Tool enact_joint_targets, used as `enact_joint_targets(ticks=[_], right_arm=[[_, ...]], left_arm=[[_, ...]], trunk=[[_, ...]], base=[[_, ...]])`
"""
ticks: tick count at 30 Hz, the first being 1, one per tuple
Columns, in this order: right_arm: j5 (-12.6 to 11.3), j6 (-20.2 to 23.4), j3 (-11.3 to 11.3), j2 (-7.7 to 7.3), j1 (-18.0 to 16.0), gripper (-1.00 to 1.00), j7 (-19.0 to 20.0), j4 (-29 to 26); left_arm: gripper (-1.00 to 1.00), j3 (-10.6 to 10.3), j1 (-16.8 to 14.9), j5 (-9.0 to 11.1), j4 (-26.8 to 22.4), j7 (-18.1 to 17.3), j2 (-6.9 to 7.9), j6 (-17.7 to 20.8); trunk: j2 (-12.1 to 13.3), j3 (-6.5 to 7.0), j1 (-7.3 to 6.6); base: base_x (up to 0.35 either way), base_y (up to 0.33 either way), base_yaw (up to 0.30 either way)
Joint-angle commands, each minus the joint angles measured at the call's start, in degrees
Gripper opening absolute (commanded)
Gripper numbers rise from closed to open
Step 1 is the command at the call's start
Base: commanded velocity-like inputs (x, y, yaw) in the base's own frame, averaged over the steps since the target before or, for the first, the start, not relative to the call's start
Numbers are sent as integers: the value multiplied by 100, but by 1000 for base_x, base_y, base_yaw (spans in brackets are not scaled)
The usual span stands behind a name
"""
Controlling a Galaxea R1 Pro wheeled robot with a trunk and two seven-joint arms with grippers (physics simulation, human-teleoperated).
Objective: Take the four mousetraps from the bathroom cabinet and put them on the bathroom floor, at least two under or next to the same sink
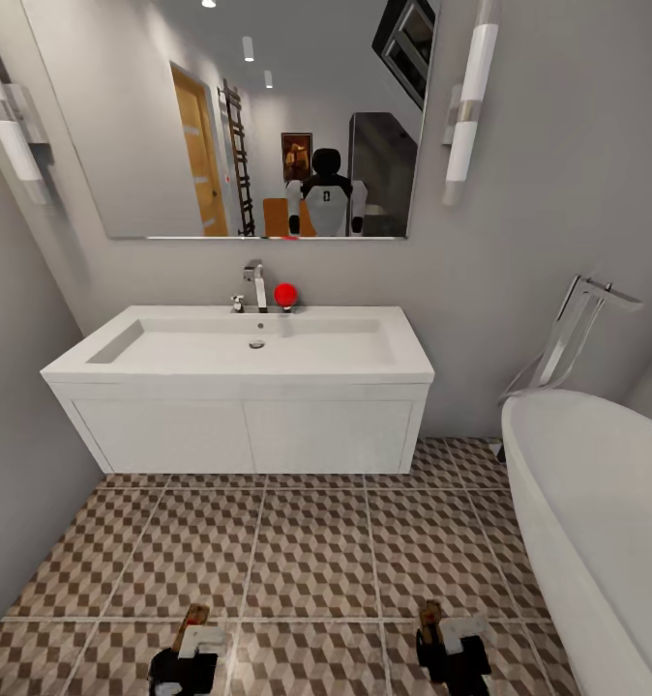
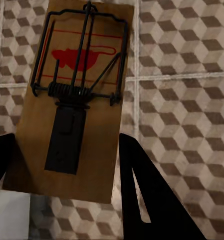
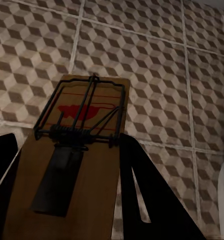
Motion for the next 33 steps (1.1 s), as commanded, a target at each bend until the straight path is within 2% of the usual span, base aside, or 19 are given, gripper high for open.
enact_joint_targets(ticks=[1, 3, 4, 7, 10, 13, 16, 18, 20, 22, 25, 28, 33], right_arm=[[25, 354, 11, 59, -107, -100, -72, -166], [23, 852, 11, 180, -348, -100, -124, -394], [20, 937, 11, 212, -427, -100, -131, -427], [6, 1372, 11, 430, -943, -100, -147, -514], [-10, 1798, 11, 585, -1276, -100, -135, -517], [-25, 2047, 11, 728, -1648, -100, -121, -447], [-30, 2128, 11, 728, -1892, -100, 2, -414], [-31, 2142, 11, 728, -1941, -100, 100, -400], [-32, 2146, 11, 728, -1965, -100, 174, -384], [-32, 2139, 11, 728, -1980, -100, 226, -374], [-30, 2137, 11, 728, -1987, -100, 256, -369], [-25, 2144, 11, 728, -1990, -100, 272, -392], [-19, 2143, 18, 728, -1993, -100, 423, -431]], left_arm=[[-100, -38, -2, 50, -467, 41, 28, 500], [-100, -37, -5, 50, -1286, 36, 55, 1468], [-100, -37, -8, 50, -1458, 34, 58, 1705], [-100, -31, -43, 50, -2254, 29, 54, 2946], [-100, -29, -138, 44, -2700, 27, 21, 3500], [-100, -28, -396, 48, -2882, 31, 3, 3734], [-100, -33, -514, 52, -2834, 29, 66, 3749], [-100, -43, -534, 55, -2653, 32, 94, 3586], [-100, -49, -545, 59, -2441, 34, 104, 3184], [-100, -60, -551, 64, -2229, 37, 95, 2549], [-100, -68, -554, 67, -2139, 45, 31, 2177], [-100, -71, -555, 71, -2264, 55, -35, 2082], [-100, -67, -555, 89, -2420, 72, -105, 2242]], trunk=[[-2, -7, 0], [-2, -7, 0], [-2, -7, 0], [-2, -7, 0], [-2, -7, 0], [-2, -7, 0], [-2, -7, 0], [-2, -7, 0], [-2, -7, 0], [-2, -7, 0], [-2, -7, 0], [-2, -7, 0], [-2, -7, 0]], base=[[0, 0, 0], [0, 0, 0], [0, 0, 0], [0, 0, 0], [0, 0, 0], [0, 0, 0], [0, 0, 0], [0, 0, 0], [0, 0, 0], [0, 0, 0], [0, 0, 0], [0, 0, 0], [0, 0, 0]])
